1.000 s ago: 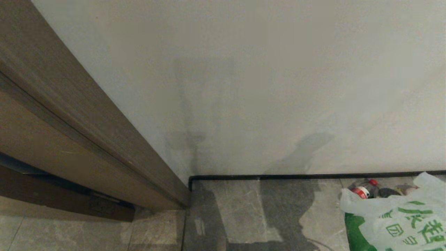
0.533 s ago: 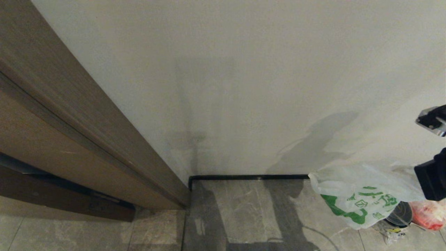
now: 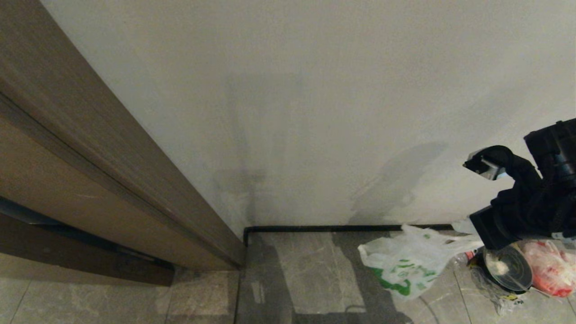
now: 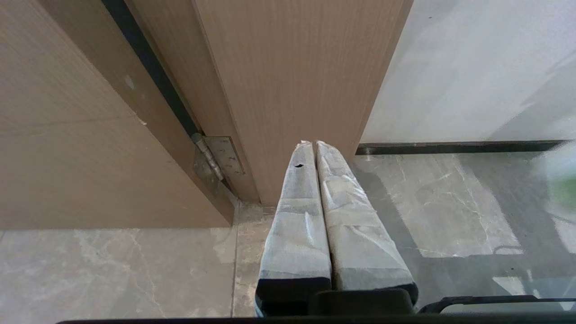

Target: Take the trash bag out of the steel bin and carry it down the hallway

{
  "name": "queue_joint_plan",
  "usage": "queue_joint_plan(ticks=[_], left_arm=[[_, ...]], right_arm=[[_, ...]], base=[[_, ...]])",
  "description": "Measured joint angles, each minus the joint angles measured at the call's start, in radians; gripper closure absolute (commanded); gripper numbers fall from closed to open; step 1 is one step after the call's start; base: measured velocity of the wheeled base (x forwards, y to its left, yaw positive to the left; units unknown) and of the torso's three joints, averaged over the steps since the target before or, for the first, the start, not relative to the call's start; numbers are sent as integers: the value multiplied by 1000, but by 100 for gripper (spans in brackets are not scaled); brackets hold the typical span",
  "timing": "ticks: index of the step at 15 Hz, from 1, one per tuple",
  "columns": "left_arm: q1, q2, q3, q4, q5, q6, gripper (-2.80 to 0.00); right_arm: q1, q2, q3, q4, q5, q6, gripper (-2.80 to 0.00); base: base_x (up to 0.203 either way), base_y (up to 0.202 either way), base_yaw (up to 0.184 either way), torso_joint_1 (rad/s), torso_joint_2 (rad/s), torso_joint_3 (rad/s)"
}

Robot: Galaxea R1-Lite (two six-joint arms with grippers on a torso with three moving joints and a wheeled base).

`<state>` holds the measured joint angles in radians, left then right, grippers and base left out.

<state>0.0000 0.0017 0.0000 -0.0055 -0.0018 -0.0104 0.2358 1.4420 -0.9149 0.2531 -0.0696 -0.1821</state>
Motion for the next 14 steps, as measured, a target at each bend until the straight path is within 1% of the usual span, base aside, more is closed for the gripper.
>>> queue_joint_plan(ticks=[2, 4, 5, 7, 8, 10, 14], left_arm=[[0, 0, 0, 0, 0, 0, 0], [0, 0, 0, 0, 0, 0, 0], [0, 0, 0, 0, 0, 0, 0], [0, 0, 0, 0, 1, 0, 0], [0, 0, 0, 0, 0, 0, 0], [0, 0, 0, 0, 0, 0, 0], [0, 0, 0, 0, 0, 0, 0]], right_arm=[[22, 27, -2, -45, -35, 0, -280], [28, 25, 3, -40, -37, 7, -280], [29, 9, 11, -38, -35, 21, -280], [29, -51, 41, -36, -31, 80, -280], [28, -91, 62, -35, -32, 115, 0], [10, -189, 111, -32, -23, 178, 0], [-72, -410, 221, -13, 7, 228, 0]], base=[[0, 0, 0, 0, 0, 0], [0, 0, 0, 0, 0, 0], [0, 0, 0, 0, 0, 0], [0, 0, 0, 0, 0, 0], [0, 0, 0, 0, 0, 0], [0, 0, 0, 0, 0, 0], [0, 0, 0, 0, 0, 0]])
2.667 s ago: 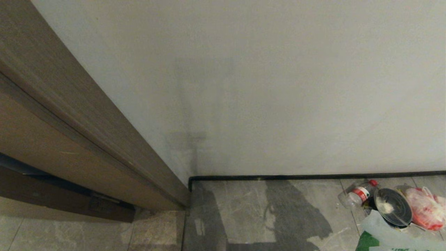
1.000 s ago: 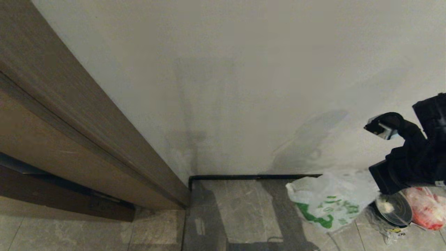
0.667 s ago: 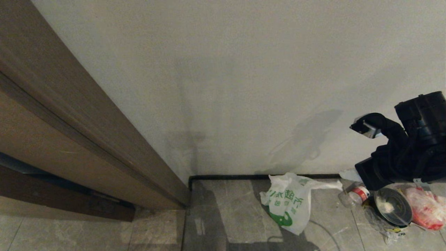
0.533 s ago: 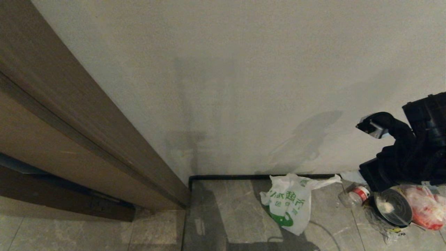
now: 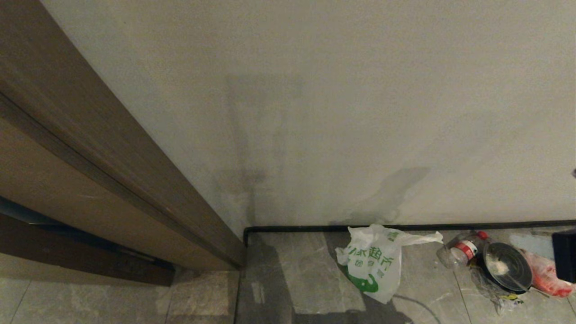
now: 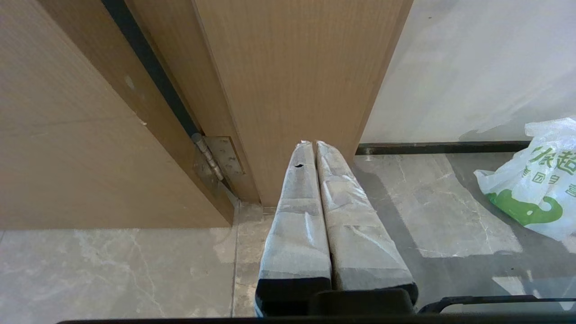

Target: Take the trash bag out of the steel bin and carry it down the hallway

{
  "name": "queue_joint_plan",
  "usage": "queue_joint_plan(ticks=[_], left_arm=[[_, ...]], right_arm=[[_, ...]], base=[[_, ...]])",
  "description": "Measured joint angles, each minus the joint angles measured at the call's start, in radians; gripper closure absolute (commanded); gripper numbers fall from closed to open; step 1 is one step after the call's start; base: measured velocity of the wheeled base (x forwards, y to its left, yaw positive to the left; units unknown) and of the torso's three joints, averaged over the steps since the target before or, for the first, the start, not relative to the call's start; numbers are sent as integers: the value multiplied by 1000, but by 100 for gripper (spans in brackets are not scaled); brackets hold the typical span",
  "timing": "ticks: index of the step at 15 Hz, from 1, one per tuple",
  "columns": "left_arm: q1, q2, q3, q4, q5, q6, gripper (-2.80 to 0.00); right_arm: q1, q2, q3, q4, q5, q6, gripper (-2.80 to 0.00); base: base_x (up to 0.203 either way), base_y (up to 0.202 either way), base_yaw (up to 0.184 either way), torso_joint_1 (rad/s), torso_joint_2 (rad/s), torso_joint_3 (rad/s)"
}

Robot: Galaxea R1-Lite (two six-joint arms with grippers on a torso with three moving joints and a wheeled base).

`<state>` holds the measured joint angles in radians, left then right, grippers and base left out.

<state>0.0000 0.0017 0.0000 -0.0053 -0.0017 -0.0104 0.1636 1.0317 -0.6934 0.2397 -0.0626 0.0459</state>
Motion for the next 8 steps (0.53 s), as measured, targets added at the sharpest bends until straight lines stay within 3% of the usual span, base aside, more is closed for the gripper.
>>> queue_joint_plan(ticks=[3, 6, 8], left_arm=[[0, 0, 0, 0, 0, 0, 0], [0, 0, 0, 0, 0, 0, 0], [0, 0, 0, 0, 0, 0, 0]], right_arm=[[-103, -188, 102, 10, 51, 63, 0], [-221, -423, 206, 64, 155, 38, 0], [-254, -583, 281, 88, 170, -3, 0]], base=[[0, 0, 0, 0, 0, 0], [0, 0, 0, 0, 0, 0], [0, 0, 0, 0, 0, 0]])
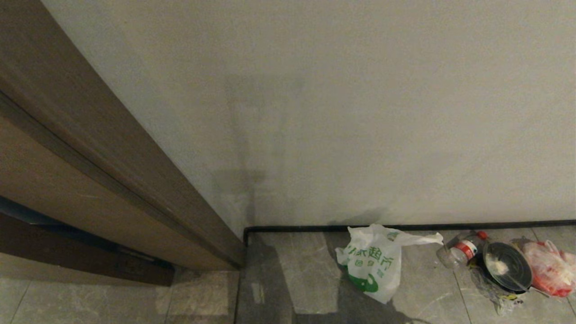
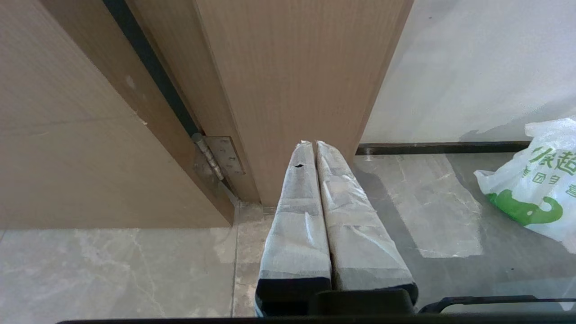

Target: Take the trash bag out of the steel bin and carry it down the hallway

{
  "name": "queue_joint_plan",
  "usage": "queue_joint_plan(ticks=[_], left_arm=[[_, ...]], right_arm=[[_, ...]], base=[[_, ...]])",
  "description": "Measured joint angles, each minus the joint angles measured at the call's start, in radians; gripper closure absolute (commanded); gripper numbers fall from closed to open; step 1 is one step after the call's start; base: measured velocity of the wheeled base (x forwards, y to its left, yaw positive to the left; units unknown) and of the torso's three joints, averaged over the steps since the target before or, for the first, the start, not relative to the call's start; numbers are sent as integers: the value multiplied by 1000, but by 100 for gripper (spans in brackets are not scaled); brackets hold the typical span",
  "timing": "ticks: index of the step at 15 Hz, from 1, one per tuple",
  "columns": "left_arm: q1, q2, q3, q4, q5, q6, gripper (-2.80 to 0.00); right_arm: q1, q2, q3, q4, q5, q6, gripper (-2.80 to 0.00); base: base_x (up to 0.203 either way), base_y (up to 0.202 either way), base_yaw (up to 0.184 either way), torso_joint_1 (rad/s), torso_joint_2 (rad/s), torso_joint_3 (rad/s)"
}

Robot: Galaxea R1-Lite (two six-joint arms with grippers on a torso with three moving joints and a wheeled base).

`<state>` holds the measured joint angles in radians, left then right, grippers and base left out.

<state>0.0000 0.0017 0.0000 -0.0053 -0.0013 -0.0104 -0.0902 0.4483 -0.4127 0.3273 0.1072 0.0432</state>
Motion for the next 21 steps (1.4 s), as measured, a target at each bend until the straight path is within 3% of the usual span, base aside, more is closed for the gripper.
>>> queue_joint_plan(ticks=[2, 6, 10, 13, 21], left_arm=[[0, 0, 0, 0, 0, 0, 0], [0, 0, 0, 0, 0, 0, 0], [0, 0, 0, 0, 0, 0, 0], [0, 0, 0, 0, 0, 0, 0], [0, 0, 0, 0, 0, 0, 0]], right_arm=[[-16, -99, 128, -81, -1, -27, 0], [-15, -162, 364, -369, 9, -78, 0], [95, -275, 380, -324, -47, -90, 0], [100, -395, 397, -321, -103, -78, 0], [97, -449, 411, -339, -115, -31, 0]], base=[[0, 0, 0, 0, 0, 0], [0, 0, 0, 0, 0, 0], [0, 0, 0, 0, 0, 0], [0, 0, 0, 0, 0, 0], [0, 0, 0, 0, 0, 0]])
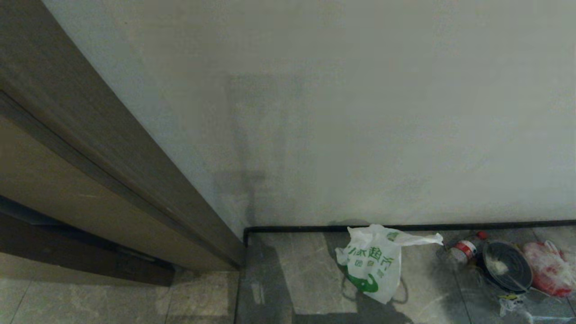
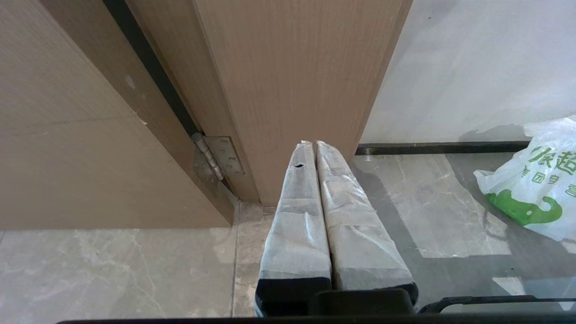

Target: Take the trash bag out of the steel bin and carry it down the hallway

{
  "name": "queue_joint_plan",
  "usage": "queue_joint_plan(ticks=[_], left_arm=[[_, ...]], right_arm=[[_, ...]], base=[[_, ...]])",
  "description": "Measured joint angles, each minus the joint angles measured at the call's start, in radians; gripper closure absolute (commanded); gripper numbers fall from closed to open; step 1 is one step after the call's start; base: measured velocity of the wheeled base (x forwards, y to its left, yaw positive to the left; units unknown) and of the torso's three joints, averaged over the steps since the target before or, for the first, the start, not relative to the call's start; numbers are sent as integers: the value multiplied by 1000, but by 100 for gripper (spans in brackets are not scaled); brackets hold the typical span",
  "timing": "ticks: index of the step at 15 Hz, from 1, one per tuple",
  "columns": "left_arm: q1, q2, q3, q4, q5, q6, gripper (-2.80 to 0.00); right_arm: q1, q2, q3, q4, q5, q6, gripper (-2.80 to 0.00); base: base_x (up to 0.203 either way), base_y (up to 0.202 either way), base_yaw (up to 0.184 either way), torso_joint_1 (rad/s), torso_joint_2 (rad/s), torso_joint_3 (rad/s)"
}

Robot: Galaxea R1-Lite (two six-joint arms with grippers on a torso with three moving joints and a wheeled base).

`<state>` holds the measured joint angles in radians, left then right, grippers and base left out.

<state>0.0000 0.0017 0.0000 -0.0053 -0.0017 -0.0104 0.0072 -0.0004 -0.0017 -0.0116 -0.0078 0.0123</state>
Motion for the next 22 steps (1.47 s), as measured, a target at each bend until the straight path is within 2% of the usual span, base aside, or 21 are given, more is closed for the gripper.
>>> queue_joint_plan(ticks=[13, 22], left_arm=[[0, 0, 0, -1, 0, 9, 0], [0, 0, 0, -2, 1, 3, 0]], right_arm=[[0, -1, 1, 1, 0, 0, 0], [0, -1, 0, 1, 0, 0, 0]], base=[[0, 0, 0, 0, 0, 0], [0, 0, 0, 3, 1, 171]])
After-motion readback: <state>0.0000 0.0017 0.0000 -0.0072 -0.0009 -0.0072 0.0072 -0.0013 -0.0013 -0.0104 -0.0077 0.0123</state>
